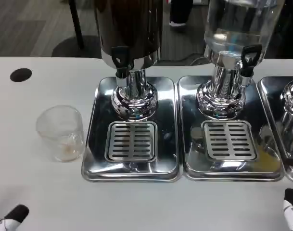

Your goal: Grasp the cup under the faucet to collect the drink, then remove the cup.

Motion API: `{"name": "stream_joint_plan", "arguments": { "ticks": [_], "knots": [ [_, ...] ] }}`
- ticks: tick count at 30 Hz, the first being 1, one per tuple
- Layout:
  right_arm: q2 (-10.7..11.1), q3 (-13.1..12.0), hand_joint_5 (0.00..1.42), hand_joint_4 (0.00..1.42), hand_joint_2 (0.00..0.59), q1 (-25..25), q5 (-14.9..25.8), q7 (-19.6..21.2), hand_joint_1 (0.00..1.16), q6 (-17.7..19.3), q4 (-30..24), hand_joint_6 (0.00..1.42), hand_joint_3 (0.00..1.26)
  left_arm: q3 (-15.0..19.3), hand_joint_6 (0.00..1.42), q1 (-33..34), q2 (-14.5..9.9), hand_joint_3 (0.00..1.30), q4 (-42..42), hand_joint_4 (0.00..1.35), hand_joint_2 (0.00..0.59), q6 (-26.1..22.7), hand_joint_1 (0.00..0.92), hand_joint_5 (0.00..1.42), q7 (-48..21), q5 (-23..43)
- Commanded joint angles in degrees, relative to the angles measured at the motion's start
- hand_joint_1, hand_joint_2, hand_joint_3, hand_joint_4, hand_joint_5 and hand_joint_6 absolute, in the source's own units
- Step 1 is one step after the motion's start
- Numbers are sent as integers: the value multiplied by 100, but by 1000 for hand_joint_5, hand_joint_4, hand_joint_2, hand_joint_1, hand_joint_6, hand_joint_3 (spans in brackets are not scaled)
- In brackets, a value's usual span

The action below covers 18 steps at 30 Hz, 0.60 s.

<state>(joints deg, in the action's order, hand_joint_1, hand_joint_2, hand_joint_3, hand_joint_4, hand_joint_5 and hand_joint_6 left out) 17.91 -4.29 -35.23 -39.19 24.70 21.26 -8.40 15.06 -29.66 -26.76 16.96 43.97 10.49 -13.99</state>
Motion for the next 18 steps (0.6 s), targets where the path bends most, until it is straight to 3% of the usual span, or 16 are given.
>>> {"name": "stream_joint_plan", "arguments": {
  "ticks": [1, 7, 18],
  "knots": [
    [13, -80, 72, 161, 496, -44, 78, 71, 586, 110, -15, 0, 277, 144, 283, 114, 221, 0, 63, 43, 31, -91, 204, 175, 111, 103],
    [6, -96, 72, 171, 496, -60, 109, 89, 588, 166, -3, 0, 277, 276, 296, 496, 420, 0, 355, 68, 30, -373, 205, 189, 158, 256],
    [-8, -119, 72, 173, 497, -54, 142, 97, 588, 245, 35, 0, 277, 216, 283, 729, 361, 0, 355, 70, 26, -924, 201, 192, 595, -487]
  ]
}}
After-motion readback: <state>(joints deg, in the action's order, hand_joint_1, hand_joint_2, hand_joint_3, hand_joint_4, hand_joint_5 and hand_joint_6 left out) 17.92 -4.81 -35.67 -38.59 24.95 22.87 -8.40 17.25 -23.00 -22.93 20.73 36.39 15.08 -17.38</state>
